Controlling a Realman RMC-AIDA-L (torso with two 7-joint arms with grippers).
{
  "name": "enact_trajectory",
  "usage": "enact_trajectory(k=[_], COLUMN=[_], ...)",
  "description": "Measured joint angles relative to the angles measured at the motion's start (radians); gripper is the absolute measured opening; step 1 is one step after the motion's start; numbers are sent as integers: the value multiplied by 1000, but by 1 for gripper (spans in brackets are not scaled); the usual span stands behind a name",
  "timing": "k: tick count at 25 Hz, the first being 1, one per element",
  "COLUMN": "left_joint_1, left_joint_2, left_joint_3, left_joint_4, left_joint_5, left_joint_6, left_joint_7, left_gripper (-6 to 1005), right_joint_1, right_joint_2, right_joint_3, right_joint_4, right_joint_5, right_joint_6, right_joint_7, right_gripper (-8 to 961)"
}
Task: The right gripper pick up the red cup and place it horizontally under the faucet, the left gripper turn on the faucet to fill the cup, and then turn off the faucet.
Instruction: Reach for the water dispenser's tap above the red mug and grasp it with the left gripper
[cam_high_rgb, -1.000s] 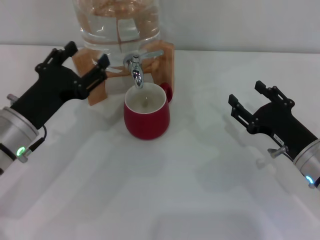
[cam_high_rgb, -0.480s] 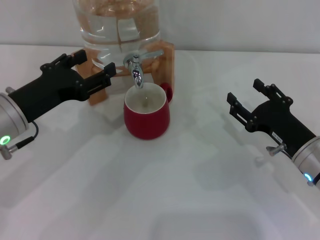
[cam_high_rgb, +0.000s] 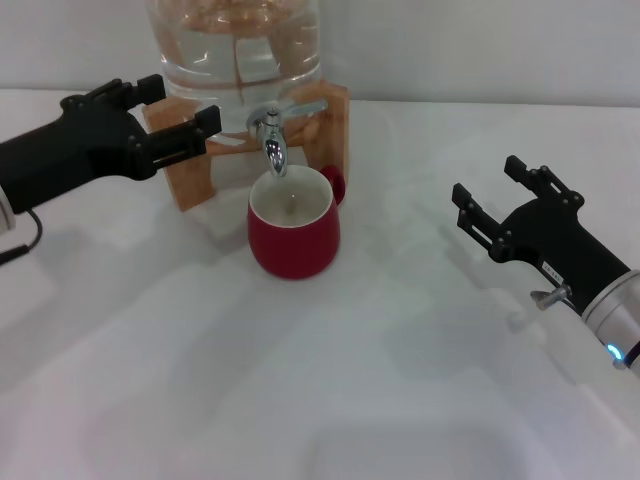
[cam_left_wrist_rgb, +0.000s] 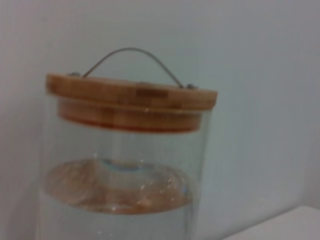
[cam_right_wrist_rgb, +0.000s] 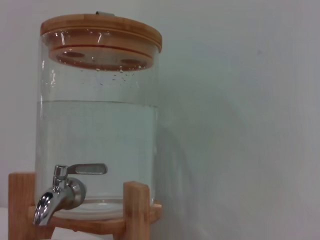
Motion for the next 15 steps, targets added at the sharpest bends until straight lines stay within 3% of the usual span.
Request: enact_trajectory(k=[6,15], left_joint_1=[-93,-184], left_joint_2=[0,18], left_joint_3=[-94,-119], left_joint_4=[-1,10], left_joint_5=[147,259], left_joint_6=[-120,-188], left_joint_7=[-78,-150], left_gripper=[859,859], right_joint_1=[0,-1], right_joint_2=[0,0], right_joint_3=[-8,-12], right_joint_4=[4,10], right_joint_5=[0,0], right_joint_6=[-2,-2], right_joint_7=[1,1], right_gripper=[728,729])
